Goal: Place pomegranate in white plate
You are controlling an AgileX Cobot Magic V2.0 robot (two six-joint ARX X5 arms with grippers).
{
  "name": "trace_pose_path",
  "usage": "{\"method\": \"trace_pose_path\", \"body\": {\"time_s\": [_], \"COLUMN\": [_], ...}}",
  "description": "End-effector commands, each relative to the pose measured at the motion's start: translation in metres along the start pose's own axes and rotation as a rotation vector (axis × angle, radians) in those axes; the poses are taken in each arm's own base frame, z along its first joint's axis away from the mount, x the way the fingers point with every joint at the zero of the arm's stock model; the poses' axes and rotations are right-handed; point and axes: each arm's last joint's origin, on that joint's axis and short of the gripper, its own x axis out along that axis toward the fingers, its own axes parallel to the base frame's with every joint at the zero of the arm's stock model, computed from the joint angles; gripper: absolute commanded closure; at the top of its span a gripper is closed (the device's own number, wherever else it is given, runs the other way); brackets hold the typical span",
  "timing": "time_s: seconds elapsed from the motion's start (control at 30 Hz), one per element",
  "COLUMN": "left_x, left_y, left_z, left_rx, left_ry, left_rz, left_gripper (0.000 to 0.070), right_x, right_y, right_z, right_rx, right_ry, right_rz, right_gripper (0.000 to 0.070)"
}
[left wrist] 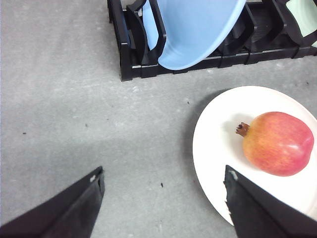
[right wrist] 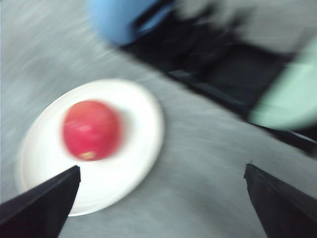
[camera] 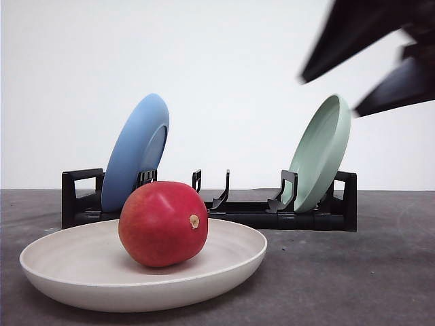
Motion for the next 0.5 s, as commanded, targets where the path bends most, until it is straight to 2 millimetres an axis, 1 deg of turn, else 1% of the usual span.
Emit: {"method": "trace_pose_path", "body": {"time_s": [0.0,0.1,0.23,0.3,0.33,0.37,0.4,0.47], "left_x": [0.000,0.000,0.000,-0.001,-0.001,-0.001,-0.001,-0.001], "left_y": [0.000,0.000,0.000,0.000,0.000,0.000,-0.001,-0.001], "left_z": [0.002,0.002,0.002,0.002,0.003,0.003,0.003,0.003], "left_rx": [-0.003,-0.003,-0.002,-0.002,-0.002,-0.003,-0.003,-0.001], "left_ry": [-0.006,-0.007,-0.005,-0.005,-0.008,-0.012,-0.015,-0.017], "left_rz": [-0.002,-0.002,-0.002,-0.002,-0.002,-0.003,-0.005,-0.005], "left_gripper": [0.0236,0.0236,0.0234,0.0244,0.0382,0.0533,0.0695,0.0676], "right_x": [-0.003,-0.008,-0.008,-0.009,-0.009,-0.009,-0.008,-0.009], "right_y": [-0.007,-0.018,-0.021,-0.021,-0.021,-0.021,-0.021,-0.021], "right_z": [-0.001,-0.001,0.001,0.000,0.001,0.001,0.001,0.001], "right_rx": [0.039,0.081,0.083,0.084,0.084,0.084,0.083,0.081], "right_ry": [-0.003,-0.022,-0.035,-0.034,-0.035,-0.036,-0.036,-0.041], "right_rz": [-0.017,-0.067,-0.082,-0.084,-0.086,-0.087,-0.086,-0.084], "right_gripper": [0.0039,0.0039,0.0038,0.0071,0.0226,0.0431,0.0692,0.0662]}}
